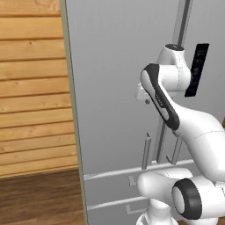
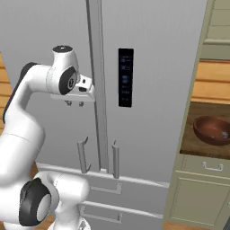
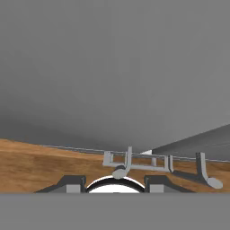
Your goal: Grab a lemon wedge from the fridge and one ice cube from the ice bowl, and put them in the glass of lemonade.
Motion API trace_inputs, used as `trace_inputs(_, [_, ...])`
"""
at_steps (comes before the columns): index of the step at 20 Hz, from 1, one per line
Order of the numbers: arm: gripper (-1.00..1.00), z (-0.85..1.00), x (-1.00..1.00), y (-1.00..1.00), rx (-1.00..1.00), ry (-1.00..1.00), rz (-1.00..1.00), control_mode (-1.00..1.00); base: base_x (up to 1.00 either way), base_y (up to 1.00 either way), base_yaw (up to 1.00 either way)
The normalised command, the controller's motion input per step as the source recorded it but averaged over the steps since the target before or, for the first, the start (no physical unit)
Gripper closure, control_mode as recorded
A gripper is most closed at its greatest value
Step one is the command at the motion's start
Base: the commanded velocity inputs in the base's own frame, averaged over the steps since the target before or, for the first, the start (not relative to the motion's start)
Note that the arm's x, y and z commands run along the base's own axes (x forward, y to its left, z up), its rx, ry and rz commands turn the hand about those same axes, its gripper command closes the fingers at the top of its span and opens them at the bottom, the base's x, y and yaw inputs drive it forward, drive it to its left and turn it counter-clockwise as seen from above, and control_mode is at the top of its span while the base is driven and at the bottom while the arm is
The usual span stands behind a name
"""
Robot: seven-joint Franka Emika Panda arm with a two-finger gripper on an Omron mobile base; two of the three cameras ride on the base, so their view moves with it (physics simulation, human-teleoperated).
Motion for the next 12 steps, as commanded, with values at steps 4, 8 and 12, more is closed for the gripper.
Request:
trace_inputs(4, [-1.0,-0.02,-0.15,0.0,0.0,0.01,0.0,-1.0,0.0,0.0,0.0])
trace_inputs(8, [-1.0,-0.13,-0.39,-0.26,0.0,0.03,-0.04,-1.0,0.0,0.0,0.0])
trace_inputs(12, [-1.0,-0.32,-0.35,-0.91,0.0,0.0,-0.1,-1.0,0.0,0.0,0.0])
